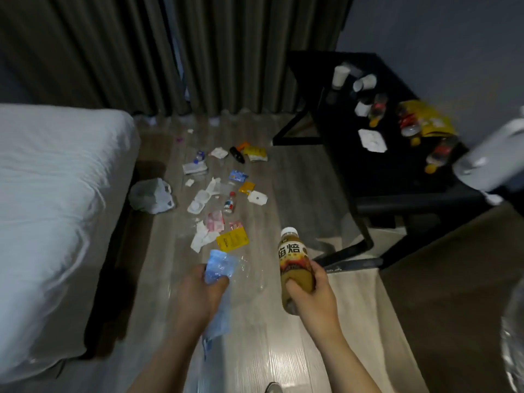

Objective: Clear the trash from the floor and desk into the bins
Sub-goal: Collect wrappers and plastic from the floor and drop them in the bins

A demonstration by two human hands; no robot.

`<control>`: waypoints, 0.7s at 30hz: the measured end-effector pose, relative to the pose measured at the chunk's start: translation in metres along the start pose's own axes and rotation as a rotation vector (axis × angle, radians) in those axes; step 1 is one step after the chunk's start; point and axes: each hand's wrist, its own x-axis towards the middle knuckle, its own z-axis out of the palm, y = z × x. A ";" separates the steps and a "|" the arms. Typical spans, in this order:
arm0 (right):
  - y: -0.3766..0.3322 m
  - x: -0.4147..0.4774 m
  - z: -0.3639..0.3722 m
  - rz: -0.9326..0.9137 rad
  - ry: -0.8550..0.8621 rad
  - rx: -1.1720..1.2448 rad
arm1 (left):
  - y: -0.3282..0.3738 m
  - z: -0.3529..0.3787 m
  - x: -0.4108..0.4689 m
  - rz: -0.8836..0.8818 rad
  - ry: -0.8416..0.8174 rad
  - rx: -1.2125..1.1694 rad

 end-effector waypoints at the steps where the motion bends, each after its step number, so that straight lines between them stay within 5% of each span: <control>1: -0.011 -0.010 -0.003 -0.015 0.024 0.016 | 0.009 -0.008 -0.005 0.011 -0.014 -0.022; 10: -0.026 -0.133 -0.018 -0.041 0.371 0.118 | 0.054 -0.057 -0.045 0.270 -0.288 -0.023; 21: 0.030 -0.290 -0.071 0.105 0.902 0.208 | 0.069 -0.008 -0.152 0.463 -0.729 0.088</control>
